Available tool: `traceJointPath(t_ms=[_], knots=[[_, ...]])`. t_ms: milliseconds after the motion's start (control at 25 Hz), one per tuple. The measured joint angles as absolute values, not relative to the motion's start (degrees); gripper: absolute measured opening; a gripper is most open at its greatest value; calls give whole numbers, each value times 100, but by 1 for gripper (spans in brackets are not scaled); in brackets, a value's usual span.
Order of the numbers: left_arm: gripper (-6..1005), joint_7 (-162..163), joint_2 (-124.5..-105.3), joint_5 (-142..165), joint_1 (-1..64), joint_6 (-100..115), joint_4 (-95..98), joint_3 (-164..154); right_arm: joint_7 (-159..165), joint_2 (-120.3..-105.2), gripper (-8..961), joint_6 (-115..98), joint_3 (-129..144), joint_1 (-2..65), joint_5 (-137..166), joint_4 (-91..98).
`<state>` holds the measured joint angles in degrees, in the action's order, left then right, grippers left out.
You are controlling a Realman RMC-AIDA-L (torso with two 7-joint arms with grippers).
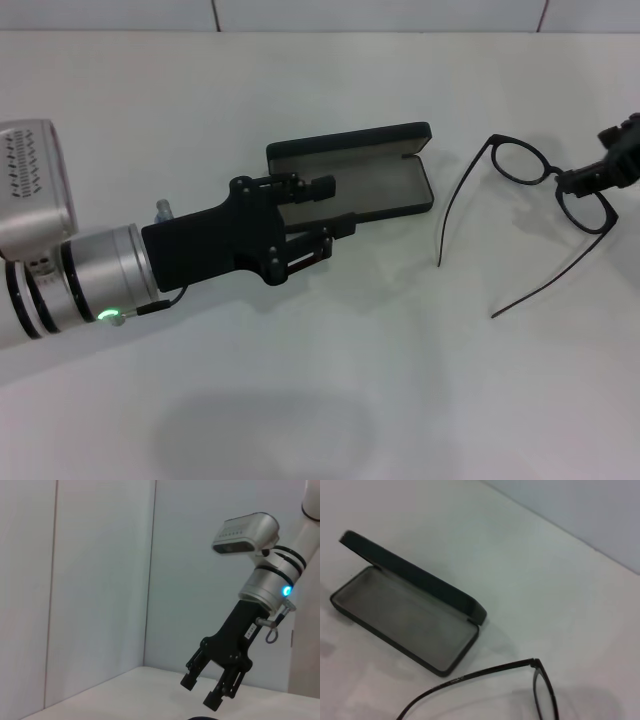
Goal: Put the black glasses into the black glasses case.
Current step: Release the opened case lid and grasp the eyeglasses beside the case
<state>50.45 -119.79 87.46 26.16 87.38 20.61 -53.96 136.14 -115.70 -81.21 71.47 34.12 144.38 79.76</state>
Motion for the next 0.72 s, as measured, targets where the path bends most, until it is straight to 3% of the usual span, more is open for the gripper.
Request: traceJointPath(t_ms=[520, 720], knots=[[461, 4906, -11968, 8734, 2699, 8456, 2094, -5391, 13832, -11547, 764, -7211, 7622, 3786, 14870, 7007], [462, 4899, -11970, 8725, 2761, 8379, 2107, -5381, 13827, -11559, 576, -6777, 7930, 4096, 15002, 6311]])
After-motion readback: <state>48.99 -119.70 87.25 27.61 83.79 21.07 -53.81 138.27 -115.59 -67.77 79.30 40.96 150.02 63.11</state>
